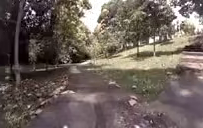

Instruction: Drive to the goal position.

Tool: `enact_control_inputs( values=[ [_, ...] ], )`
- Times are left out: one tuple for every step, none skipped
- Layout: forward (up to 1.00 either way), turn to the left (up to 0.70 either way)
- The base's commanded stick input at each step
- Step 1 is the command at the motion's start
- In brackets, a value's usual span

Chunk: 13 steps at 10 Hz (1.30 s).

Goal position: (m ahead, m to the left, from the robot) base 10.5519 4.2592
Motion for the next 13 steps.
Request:
enact_control_inputs(
  values=[
    [0.45, 0.05],
    [0.45, 0.19],
    [0.45, 0.27],
    [0.45, 0.27],
    [0.45, 0.27],
    [0.45, 0.27],
    [0.45, 0.27],
    [0.45, 0.27],
    [0.45, 0.27],
    [0.45, 0.06],
    [0.45, 0.0],
    [0.45, 0.0],
    [0.45, 0.0]
  ],
)
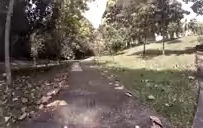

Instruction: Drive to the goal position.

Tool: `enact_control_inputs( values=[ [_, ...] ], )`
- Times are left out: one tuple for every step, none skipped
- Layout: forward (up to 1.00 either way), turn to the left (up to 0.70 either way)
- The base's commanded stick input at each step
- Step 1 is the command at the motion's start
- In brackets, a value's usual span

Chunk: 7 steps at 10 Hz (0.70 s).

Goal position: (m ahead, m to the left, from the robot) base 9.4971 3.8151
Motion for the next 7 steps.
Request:
enact_control_inputs(
  values=[
    [0.45, 0.0],
    [0.45, 0.0],
    [0.45, 0.0],
    [0.45, 0.0],
    [0.45, 0.0],
    [0.45, 0.03],
    [0.45, 0.09]
  ],
)
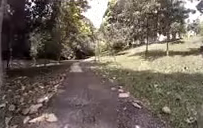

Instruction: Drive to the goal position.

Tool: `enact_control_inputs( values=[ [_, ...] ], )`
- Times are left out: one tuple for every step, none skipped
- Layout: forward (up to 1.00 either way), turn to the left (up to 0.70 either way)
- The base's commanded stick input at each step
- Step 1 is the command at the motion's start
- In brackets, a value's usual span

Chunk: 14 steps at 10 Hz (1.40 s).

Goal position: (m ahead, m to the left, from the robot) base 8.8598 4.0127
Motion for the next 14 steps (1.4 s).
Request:
enact_control_inputs(
  values=[
    [0.45, 0.15],
    [0.45, 0.2],
    [0.45, 0.26],
    [0.45, 0.27],
    [0.45, 0.27],
    [0.45, 0.27],
    [0.45, 0.27],
    [0.45, 0.27],
    [0.45, 0.27],
    [0.45, 0.27],
    [0.45, 0.27],
    [0.45, 0.27],
    [0.45, 0.1],
    [0.45, 0.0]
  ],
)
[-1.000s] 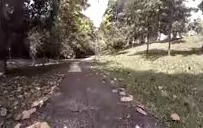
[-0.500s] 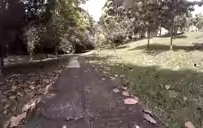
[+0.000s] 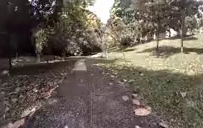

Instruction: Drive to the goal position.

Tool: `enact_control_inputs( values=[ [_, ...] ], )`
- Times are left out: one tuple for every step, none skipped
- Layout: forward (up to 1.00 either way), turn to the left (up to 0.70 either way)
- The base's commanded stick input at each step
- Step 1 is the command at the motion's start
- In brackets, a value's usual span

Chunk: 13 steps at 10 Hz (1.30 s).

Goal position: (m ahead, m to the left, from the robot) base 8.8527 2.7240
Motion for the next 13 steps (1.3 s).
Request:
enact_control_inputs(
  values=[
    [0.45, 0.0],
    [0.45, 0.0],
    [0.45, 0.0],
    [0.45, 0.0],
    [0.45, 0.0],
    [0.45, 0.0],
    [0.45, 0.0],
    [0.45, 0.0],
    [0.45, 0.0],
    [0.45, 0.0],
    [0.45, 0.0],
    [0.45, 0.0],
    [0.45, 0.0]
  ],
)
